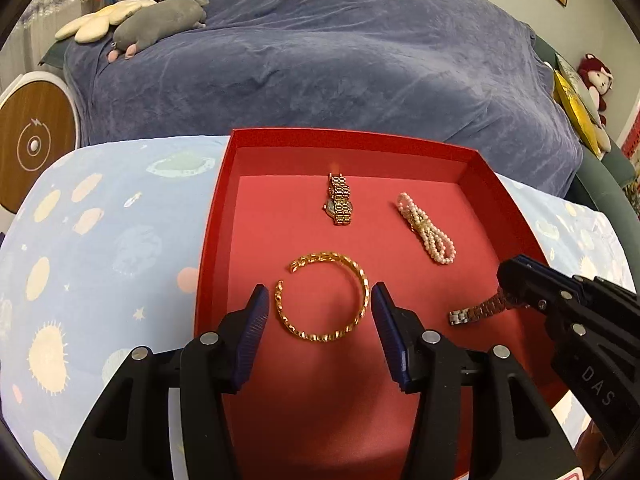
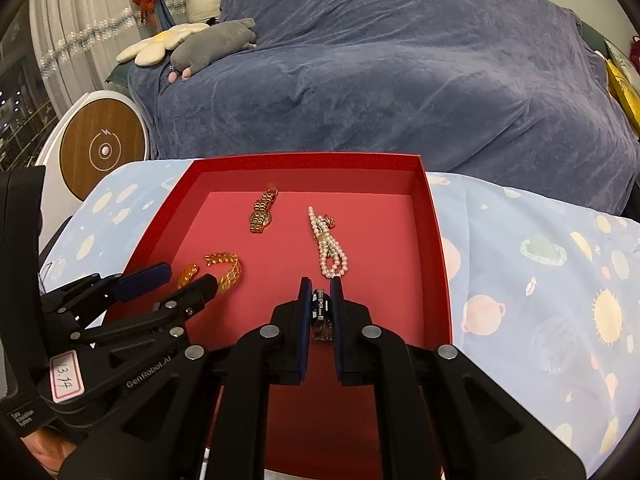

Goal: Organize jewelry
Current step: 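Lower bangle and silver watch into the red box and open both grippers, then withdraw both grippers from the box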

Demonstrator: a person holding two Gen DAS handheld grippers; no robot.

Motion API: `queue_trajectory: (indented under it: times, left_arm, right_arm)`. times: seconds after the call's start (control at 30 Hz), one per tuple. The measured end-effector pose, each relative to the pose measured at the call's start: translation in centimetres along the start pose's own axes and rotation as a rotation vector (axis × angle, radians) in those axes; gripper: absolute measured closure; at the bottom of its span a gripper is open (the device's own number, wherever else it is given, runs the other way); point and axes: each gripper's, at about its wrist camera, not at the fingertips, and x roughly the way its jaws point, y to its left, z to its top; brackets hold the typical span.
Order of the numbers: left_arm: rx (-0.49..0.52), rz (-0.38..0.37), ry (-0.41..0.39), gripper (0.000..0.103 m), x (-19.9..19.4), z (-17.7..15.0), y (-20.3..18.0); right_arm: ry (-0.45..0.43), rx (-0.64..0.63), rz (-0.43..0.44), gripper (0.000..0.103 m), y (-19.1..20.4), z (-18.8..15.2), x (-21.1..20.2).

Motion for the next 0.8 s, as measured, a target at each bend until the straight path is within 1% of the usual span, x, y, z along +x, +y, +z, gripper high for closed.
queue_trajectory:
  times: [0.03, 0.1, 0.17, 0.2, 0.23, 0.33, 0.47, 0.53, 0.57, 0.63, 0.7, 0.8]
  left_arm:
    - [-0.002, -0.004, 0.0, 0.051, -0.1, 0.0, 0.0]
    - [-0.003, 0.006, -0.002, 0.041, -0.3, 0.1, 0.1]
    - [-0.006, 0.013, -0.013, 0.039, -0.5, 0.1, 0.1]
    - [-0.005, 0.012, -0.012, 0.039, -0.6, 0.1, 0.0]
    - [-0.004, 0.011, -0.011, 0.039, -0.8, 0.1, 0.0]
    - [-0.004, 0.011, -0.017, 0.039, -1.4, 0.0, -0.2]
    - [0.018, 0.035, -0.045, 0.038, -2.8, -0.4, -0.8]
    - [0.024, 0.043, -0.058, 0.034, -3.7, -0.7, -0.9]
    - [0.019, 0.046, -0.062, 0.032, -4.2, -0.9, -0.9]
    - [0.01, 0.043, -0.067, 0.032, -5.1, -1.5, -0.6]
    - [0.001, 0.042, -0.067, 0.032, -5.9, -2.3, -0.3]
    - [0.003, 0.045, -0.065, 0.032, -7.3, -3.5, 0.1]
  right_arm:
    - [0.002, 0.001, 0.002, 0.094, 0.0, 0.0, 0.0]
    - [-0.006, 0.0, -0.004, 0.093, 0.0, -0.1, -0.3]
    - [-0.02, -0.002, -0.021, 0.081, 0.0, 0.1, -0.6]
    - [-0.034, 0.0, -0.024, 0.069, 0.0, 0.0, -1.0]
    - [-0.042, 0.0, -0.029, 0.068, 0.0, 0.1, -1.3]
    - [-0.052, -0.003, -0.033, 0.068, 0.2, 0.2, -2.1]
    - [-0.064, -0.007, -0.031, 0.068, 0.7, -0.3, -3.6]
    - [-0.063, -0.009, -0.033, 0.068, 1.0, -0.6, -4.3]
    - [-0.064, -0.004, -0.031, 0.068, 1.1, -0.8, -4.7]
    - [-0.072, 0.015, -0.025, 0.067, 1.1, -1.4, -5.6]
    - [-0.07, 0.029, -0.022, 0.064, 1.0, -2.1, -6.4]
    - [-0.079, 0.026, -0.025, 0.063, 1.0, -3.1, -7.7]
